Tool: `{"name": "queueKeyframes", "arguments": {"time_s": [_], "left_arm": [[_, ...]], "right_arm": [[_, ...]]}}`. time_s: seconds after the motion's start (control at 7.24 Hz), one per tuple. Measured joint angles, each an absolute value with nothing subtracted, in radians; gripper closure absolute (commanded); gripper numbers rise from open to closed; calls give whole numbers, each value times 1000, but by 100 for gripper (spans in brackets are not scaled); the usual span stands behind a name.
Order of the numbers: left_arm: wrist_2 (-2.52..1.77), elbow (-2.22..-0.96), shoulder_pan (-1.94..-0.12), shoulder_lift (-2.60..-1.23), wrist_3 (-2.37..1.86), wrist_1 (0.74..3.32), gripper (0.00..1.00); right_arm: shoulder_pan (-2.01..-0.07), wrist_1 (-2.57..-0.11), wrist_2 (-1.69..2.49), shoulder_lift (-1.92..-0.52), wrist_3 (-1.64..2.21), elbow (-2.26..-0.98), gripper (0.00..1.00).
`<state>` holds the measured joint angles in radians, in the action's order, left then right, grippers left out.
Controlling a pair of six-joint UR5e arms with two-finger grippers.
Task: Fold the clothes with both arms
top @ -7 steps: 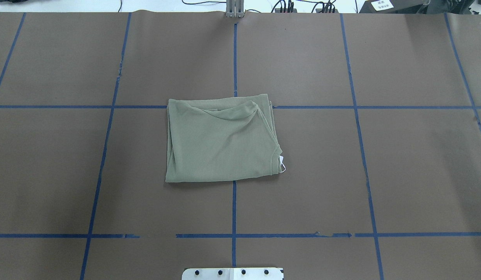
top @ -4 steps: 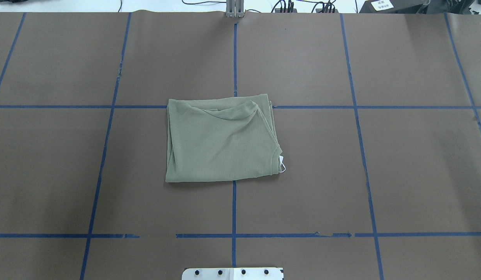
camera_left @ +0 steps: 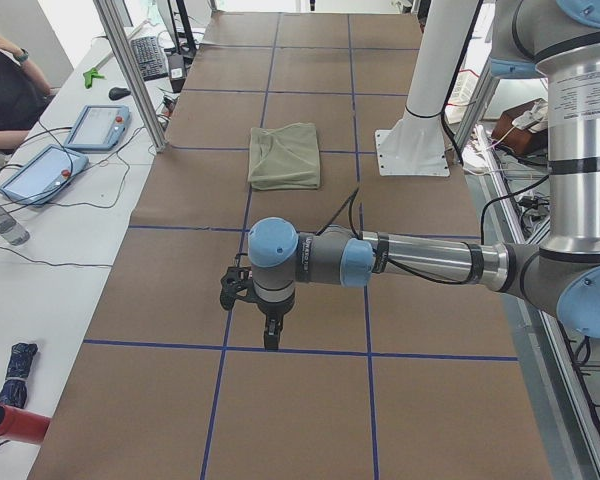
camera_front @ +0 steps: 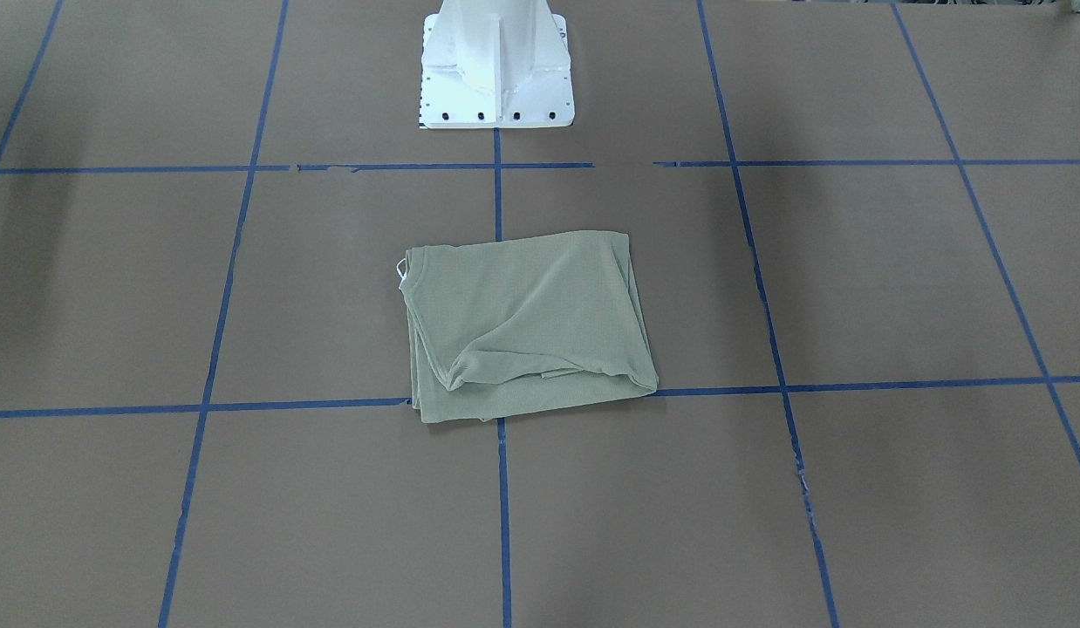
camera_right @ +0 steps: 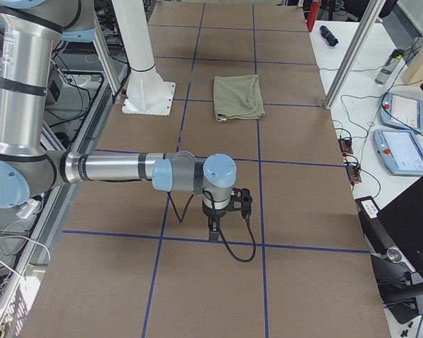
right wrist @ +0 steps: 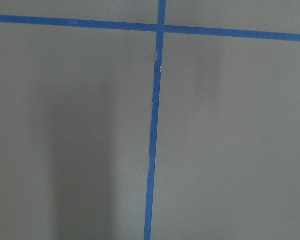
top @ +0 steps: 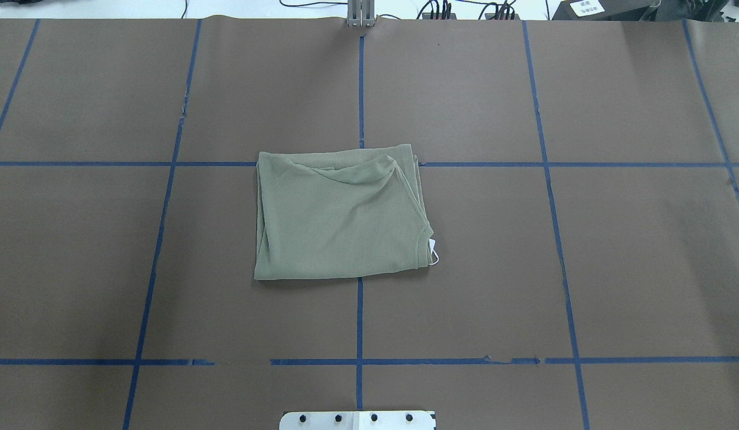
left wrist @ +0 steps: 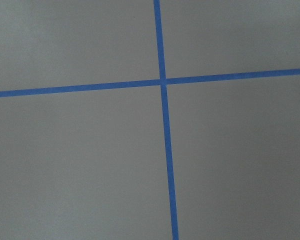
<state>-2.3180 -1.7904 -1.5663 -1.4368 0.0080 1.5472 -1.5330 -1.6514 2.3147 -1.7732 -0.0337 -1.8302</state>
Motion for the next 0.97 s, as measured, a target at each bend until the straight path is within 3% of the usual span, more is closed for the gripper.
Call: {"name": "queueKeyframes", "arguments": {"time_s": [0.97], "left_arm": [[-2326,-1794,-1565,-1442,11,1577,0]], "right_arm": [[-1533,-1651,2311,-1773,-34,-1831,0]]}}
